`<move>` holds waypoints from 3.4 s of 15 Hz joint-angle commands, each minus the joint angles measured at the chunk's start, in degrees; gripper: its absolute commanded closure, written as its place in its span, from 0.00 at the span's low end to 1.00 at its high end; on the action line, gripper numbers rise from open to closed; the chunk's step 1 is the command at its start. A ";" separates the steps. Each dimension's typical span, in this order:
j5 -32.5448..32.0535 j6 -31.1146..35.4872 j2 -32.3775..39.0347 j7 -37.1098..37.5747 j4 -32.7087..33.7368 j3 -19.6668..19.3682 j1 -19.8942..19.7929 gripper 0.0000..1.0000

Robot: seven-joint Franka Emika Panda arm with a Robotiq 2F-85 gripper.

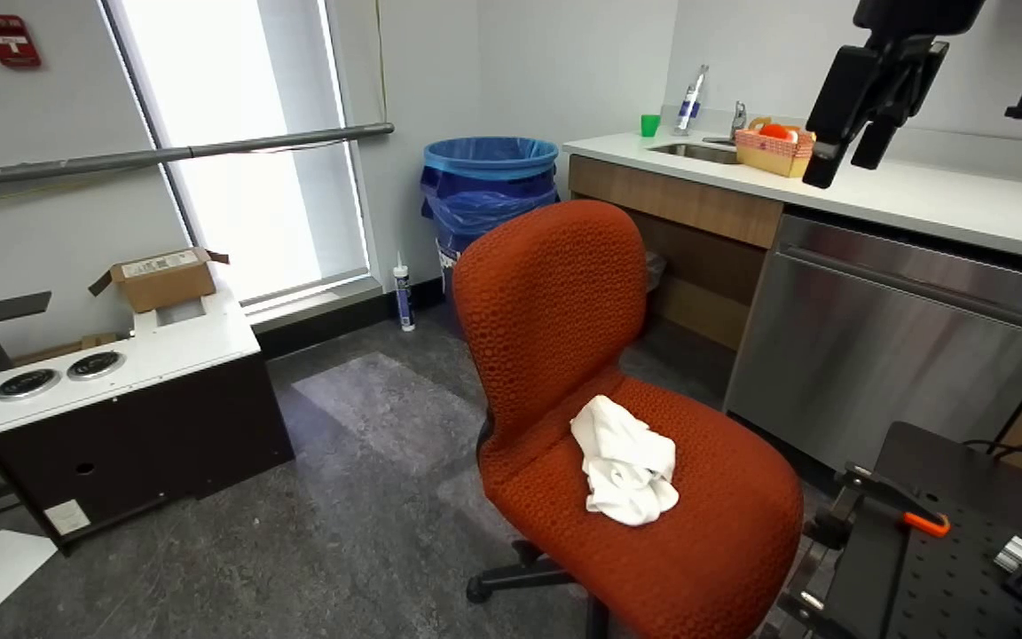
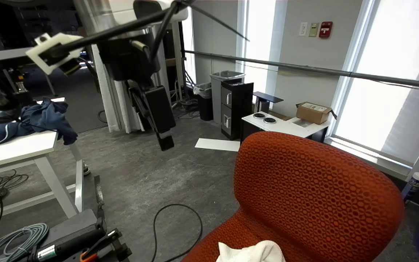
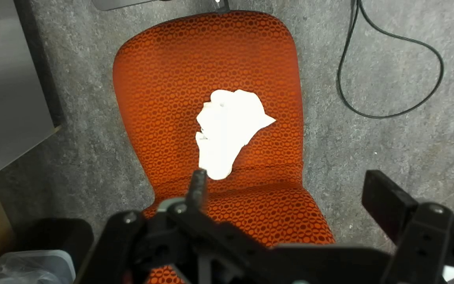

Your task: Pick up the white cloth from the sitting base of the chair and put it on the chair back.

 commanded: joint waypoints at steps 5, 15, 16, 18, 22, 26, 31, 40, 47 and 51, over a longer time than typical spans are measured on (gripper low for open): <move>-2.12 11.74 0.73 -0.76 -10.37 -3.16 -2.09 0.00; -6.16 36.51 30.55 -4.62 -7.71 -10.40 -9.04 0.00; -6.56 39.82 34.17 -5.23 -7.72 -11.04 -9.52 0.00; -7.90 46.93 41.65 -7.02 -7.76 -12.45 -10.55 0.00; -10.30 60.77 57.03 -9.25 -7.79 -15.23 -11.55 0.00; -7.04 75.04 68.51 -10.54 -7.25 -16.33 -10.74 0.00; -4.68 82.30 75.95 -9.11 -5.81 -8.99 -17.16 0.00; -4.09 79.69 76.40 -9.57 -5.61 -7.79 -17.92 0.00; -4.10 79.69 76.40 -9.56 -5.56 -7.73 -17.93 0.00; -3.86 79.67 77.47 -8.60 -4.25 -5.63 -18.07 0.00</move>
